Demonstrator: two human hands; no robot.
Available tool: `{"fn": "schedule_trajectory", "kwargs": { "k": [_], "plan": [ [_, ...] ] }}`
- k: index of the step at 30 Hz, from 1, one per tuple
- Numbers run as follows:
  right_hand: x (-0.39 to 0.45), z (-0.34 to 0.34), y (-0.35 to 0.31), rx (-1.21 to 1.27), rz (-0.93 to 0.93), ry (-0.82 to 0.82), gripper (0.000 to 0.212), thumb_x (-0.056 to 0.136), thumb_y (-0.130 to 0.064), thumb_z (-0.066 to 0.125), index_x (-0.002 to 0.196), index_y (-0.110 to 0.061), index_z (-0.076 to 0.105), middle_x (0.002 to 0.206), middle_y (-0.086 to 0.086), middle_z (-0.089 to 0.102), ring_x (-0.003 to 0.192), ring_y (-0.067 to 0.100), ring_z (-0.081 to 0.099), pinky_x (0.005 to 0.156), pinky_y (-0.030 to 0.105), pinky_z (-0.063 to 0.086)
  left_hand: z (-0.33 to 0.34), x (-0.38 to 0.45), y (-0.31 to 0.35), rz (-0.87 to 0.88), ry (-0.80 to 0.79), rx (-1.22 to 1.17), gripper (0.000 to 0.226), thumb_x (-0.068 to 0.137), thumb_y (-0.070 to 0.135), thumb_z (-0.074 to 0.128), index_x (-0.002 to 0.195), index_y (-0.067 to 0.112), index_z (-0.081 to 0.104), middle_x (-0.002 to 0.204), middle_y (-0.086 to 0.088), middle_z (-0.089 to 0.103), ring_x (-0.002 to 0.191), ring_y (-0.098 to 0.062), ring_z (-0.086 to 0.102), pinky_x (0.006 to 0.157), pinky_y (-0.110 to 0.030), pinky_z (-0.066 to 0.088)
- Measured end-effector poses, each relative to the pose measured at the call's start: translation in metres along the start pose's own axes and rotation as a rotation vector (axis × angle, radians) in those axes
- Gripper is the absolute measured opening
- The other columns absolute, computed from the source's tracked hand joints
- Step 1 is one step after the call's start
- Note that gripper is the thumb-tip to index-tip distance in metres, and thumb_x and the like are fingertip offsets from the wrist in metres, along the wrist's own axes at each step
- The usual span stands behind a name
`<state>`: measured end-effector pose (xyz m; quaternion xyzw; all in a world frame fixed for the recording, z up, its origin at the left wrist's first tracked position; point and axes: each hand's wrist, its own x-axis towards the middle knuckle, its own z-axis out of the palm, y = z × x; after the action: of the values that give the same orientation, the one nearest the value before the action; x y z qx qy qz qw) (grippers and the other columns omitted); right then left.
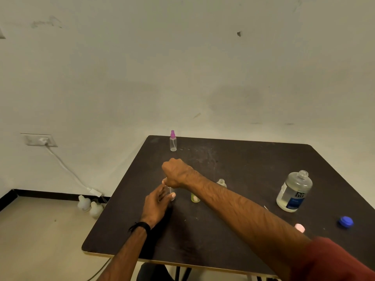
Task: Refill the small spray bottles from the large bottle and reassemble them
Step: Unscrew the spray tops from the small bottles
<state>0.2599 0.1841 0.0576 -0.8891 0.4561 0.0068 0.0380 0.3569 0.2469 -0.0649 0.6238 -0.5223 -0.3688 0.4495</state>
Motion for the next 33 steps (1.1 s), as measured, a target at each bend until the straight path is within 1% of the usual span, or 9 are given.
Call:
{"fn": "schedule_trajectory", "kwargs": {
  "k": [5,10,13,17,21,24,28,30,33],
  "plan": [
    [-0.001,-0.002,-0.001,0.070,0.008,0.024,0.013,0.084,-0.015,0.066,0.093,-0.007,0.062,0.092,0.012,0.061,0.086,0.029,0.064,0.079,0.039,0.058,0.002,-0.001,0.000,0.015,0.007,0.004,0.051,0.092,0.023,0.070,0.140,0.016,0.054,0.141,-0.003,0.058,0.131,-0.018,0.055,0.112,-0.036,0.042],
    [-0.001,-0.005,0.004,0.126,0.015,0.059,0.012,0.081,-0.014,0.067,0.091,-0.007,0.063,0.089,0.011,0.065,0.080,0.025,0.065,0.076,0.037,0.059,0.003,-0.002,0.002,0.010,0.018,-0.014,0.036,0.093,0.020,0.070,0.127,0.017,0.063,0.128,0.005,0.064,0.116,-0.005,0.060,0.110,-0.031,0.044],
    [-0.002,-0.010,0.011,0.170,0.032,0.113,0.011,0.078,-0.013,0.069,0.086,-0.006,0.066,0.084,0.010,0.066,0.077,0.024,0.066,0.075,0.038,0.060,0.002,-0.003,0.003,0.019,0.015,-0.019,0.046,0.093,0.021,0.069,0.137,0.017,0.057,0.130,0.010,0.060,0.121,-0.006,0.057,0.105,-0.023,0.042],
    [-0.016,-0.028,0.023,0.262,0.066,0.165,0.014,0.079,-0.018,0.071,0.090,-0.008,0.068,0.088,0.008,0.067,0.081,0.022,0.065,0.079,0.038,0.059,0.001,-0.005,0.004,0.028,0.021,-0.009,0.039,0.092,0.018,0.070,0.131,0.017,0.063,0.125,0.010,0.067,0.110,0.006,0.062,0.107,-0.027,0.047],
    [-0.055,-0.049,0.046,0.400,0.119,0.355,0.015,0.081,-0.023,0.071,0.093,-0.017,0.067,0.091,-0.002,0.067,0.081,0.012,0.062,0.071,0.025,0.053,0.002,-0.005,0.005,0.032,0.023,-0.004,0.042,0.092,0.017,0.070,0.133,0.022,0.060,0.127,0.013,0.062,0.116,0.002,0.059,0.105,-0.021,0.044],
    [-0.096,-0.051,0.070,0.487,0.181,0.620,0.012,0.080,-0.027,0.069,0.091,-0.024,0.065,0.085,-0.012,0.065,0.075,0.004,0.060,0.067,0.020,0.052,0.002,-0.006,0.005,0.022,0.023,-0.010,0.048,0.092,0.015,0.069,0.138,0.016,0.056,0.132,0.007,0.060,0.122,-0.005,0.057,0.106,-0.023,0.043],
    [-0.164,-0.025,0.099,0.515,0.360,0.915,0.013,0.085,-0.025,0.072,0.094,-0.022,0.064,0.087,-0.012,0.062,0.076,0.003,0.059,0.066,0.012,0.046,0.003,-0.007,0.006,0.009,0.030,-0.026,0.053,0.092,0.014,0.070,0.142,0.013,0.052,0.139,-0.002,0.060,0.127,-0.010,0.055,0.107,-0.024,0.042],
    [-0.197,0.002,0.109,0.507,0.455,0.968,0.017,0.083,-0.019,0.074,0.096,-0.020,0.063,0.092,-0.006,0.061,0.079,0.005,0.059,0.070,0.015,0.048,0.005,-0.008,0.007,-0.004,0.047,-0.031,0.055,0.092,0.012,0.070,0.143,0.011,0.050,0.139,-0.005,0.060,0.121,-0.006,0.054,0.102,-0.020,0.041],
    [-0.237,0.055,0.120,0.540,0.568,0.902,0.022,0.080,-0.014,0.075,0.096,-0.019,0.061,0.091,-0.007,0.060,0.080,0.005,0.060,0.072,0.021,0.052,0.007,-0.009,0.009,0.004,0.057,-0.006,0.055,0.091,0.012,0.070,0.142,0.008,0.050,0.139,-0.007,0.059,0.118,-0.006,0.053,0.099,-0.019,0.039]
  ]
}}
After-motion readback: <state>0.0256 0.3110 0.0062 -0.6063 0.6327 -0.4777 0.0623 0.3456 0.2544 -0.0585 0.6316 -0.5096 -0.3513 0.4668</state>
